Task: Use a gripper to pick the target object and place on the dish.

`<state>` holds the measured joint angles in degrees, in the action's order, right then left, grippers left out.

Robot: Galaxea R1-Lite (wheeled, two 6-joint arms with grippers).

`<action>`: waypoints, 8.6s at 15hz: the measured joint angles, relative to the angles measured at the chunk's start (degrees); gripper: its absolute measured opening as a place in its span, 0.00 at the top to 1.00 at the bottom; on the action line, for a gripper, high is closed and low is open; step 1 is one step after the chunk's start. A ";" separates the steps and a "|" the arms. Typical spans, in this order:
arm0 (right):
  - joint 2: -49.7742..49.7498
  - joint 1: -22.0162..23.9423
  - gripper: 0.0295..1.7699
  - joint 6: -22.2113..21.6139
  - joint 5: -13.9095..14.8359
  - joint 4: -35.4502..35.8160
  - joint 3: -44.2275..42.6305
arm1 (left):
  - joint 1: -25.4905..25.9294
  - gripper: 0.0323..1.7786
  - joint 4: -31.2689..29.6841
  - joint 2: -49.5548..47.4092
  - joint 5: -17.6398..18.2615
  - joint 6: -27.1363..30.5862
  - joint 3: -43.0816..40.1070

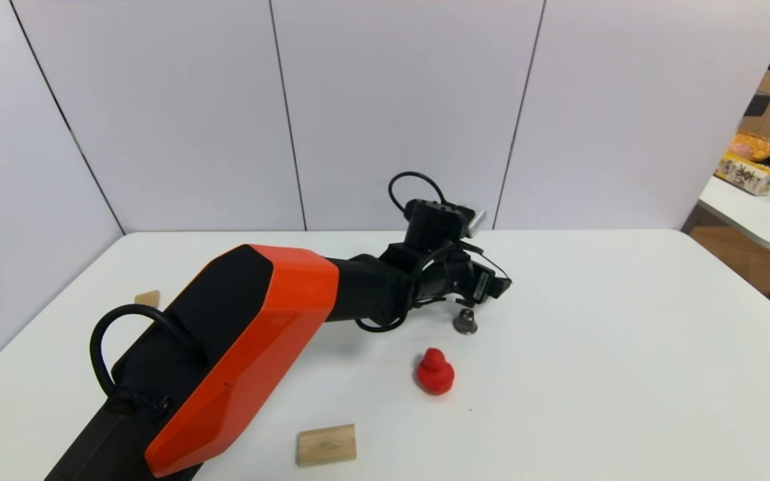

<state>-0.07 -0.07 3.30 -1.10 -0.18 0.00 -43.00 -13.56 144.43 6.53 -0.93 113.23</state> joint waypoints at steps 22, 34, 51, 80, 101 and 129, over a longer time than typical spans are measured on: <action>0.00 0.00 0.03 0.00 0.00 -0.02 0.00 | -0.57 0.05 1.10 1.60 -1.11 2.57 -0.02; 0.00 0.00 0.03 -0.02 -0.02 -0.04 0.00 | -0.60 0.05 -1.13 2.32 -1.13 2.24 -0.02; 0.00 0.00 0.03 0.00 0.00 -0.02 0.00 | -0.50 0.69 -1.73 2.45 -1.02 2.00 -0.02; 0.00 0.00 0.03 0.00 -0.02 -0.02 0.00 | 16.32 0.69 -0.41 -37.51 -1.24 7.49 -48.26; 0.00 0.00 0.03 0.00 -0.02 0.00 0.00 | 29.38 0.69 -18.91 -53.53 -1.13 3.68 -86.05; 0.00 0.00 0.03 0.00 -0.02 -0.04 0.00 | 29.44 0.09 -15.98 -82.75 -3.16 4.30 -89.25</action>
<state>-0.07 -0.07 3.30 -1.12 -0.22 0.00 -13.56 -29.54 61.68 3.38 3.38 23.98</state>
